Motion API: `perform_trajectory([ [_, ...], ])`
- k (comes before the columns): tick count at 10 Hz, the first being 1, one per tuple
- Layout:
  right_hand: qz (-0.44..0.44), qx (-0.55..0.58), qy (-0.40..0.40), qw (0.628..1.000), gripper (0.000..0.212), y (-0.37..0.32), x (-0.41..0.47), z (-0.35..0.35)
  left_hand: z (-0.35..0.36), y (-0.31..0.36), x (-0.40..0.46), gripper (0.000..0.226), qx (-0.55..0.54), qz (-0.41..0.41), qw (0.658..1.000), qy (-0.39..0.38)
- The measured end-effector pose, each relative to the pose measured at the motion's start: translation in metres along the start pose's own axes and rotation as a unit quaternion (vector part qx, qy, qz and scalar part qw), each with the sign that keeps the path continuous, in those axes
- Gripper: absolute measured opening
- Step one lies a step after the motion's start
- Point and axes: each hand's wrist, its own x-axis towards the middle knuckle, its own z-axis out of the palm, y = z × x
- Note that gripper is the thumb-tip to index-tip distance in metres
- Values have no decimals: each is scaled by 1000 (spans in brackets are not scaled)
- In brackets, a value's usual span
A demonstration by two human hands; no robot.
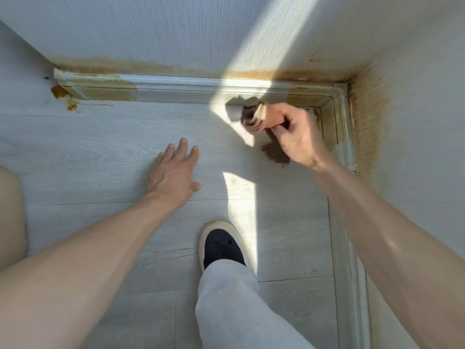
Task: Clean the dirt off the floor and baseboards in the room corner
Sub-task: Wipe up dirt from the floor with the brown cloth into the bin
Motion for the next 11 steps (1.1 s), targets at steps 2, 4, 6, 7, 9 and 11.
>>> perform_trajectory([
  [2, 246, -43, 197, 948, 24, 6, -54, -32, 0, 1, 0, 94, -1, -7, 1000, 3],
  [4, 424, -57, 214, 878, 32, 36, -108, 12, 0, 1, 0, 94, -3, -7, 1000, 5],
  [6, 437, 1, 248, 865, 29, 28, -63, 39, -1, 2, -1, 93, -5, -11, 1000, 1],
  [7, 388, -33, 210, 897, 25, 22, -42, 46, 0, 2, -1, 93, 0, -11, 1000, 2],
  [9, 365, -78, 200, 906, 25, 40, -43, 11, 3, 1, 1, 94, -7, -12, 1000, 7],
  [11, 348, -206, 160, 901, 31, 56, -33, -7, 4, 2, 3, 95, -7, -18, 1000, 6],
])
